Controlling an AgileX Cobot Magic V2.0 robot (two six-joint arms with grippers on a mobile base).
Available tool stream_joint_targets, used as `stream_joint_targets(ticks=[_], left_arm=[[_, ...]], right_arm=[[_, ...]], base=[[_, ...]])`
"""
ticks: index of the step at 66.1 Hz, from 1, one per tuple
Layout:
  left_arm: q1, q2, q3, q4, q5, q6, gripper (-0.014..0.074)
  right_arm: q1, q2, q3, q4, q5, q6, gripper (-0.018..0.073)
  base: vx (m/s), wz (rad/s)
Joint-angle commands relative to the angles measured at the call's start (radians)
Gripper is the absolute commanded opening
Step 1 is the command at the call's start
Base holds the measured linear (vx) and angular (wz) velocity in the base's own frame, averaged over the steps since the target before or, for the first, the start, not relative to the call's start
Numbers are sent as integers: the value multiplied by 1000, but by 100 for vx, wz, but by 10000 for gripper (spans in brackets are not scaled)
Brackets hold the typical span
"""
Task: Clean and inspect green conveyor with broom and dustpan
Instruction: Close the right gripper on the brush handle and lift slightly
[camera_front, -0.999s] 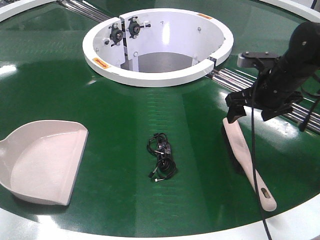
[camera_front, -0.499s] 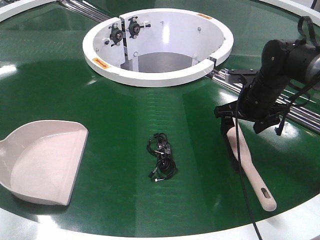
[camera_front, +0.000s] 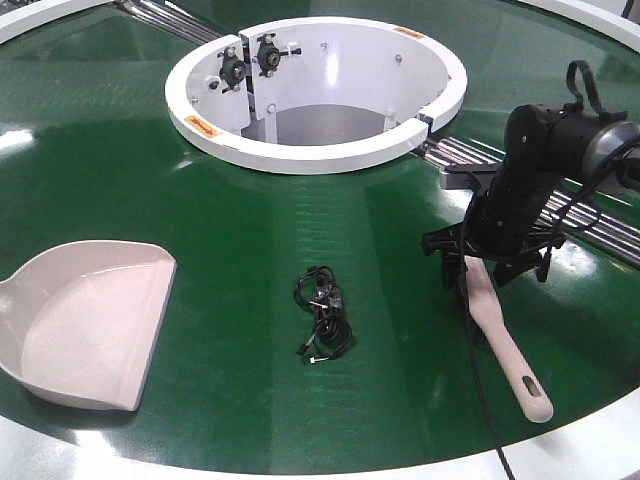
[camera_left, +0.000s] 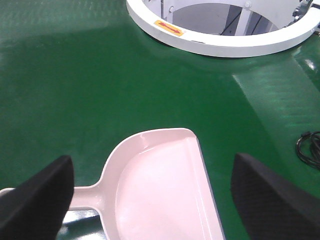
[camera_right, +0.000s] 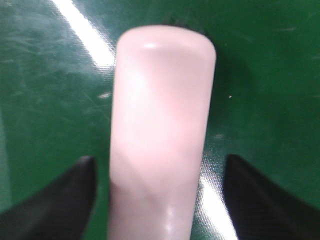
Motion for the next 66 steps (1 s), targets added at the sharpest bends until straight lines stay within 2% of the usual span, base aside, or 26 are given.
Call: stream_joint_targets(ticks=[1,8,9,22,32,38,56,66], left_arm=[[0,-7,-35,-9,-53,1,593],[0,-7,-35,-9,-47,1,593],[0,-7,-35,-9,-45,1,593],[0,-7,-35,-9,-44,1,593],[0,-8,-35,-9,-42,1,593],[0,-8,-35,-9,-40,1,593],[0,-8,-35,-10,-35,1,593],[0,-8,-35,-10,-25,1,593]], right_arm=[[-4,-48,-30,-4,-10,-12,276],[-4,-47,-42,1,28,-34,-9],[-4,-47,-46,1,36,-35,-16],[-4,-50,-163,-9,203,-47,-9],[-3,-122,-170,3,202,-46,-7],[-3,-169,-147,5,202,-52,-6],[-4,-323,68,0,201,-63,-3],[-4,-349,98,-12,200,-63,-3]], base=[[0,0],[0,0],[0,0],[0,0],[0,0],[0,0],[0,0],[0,0]])
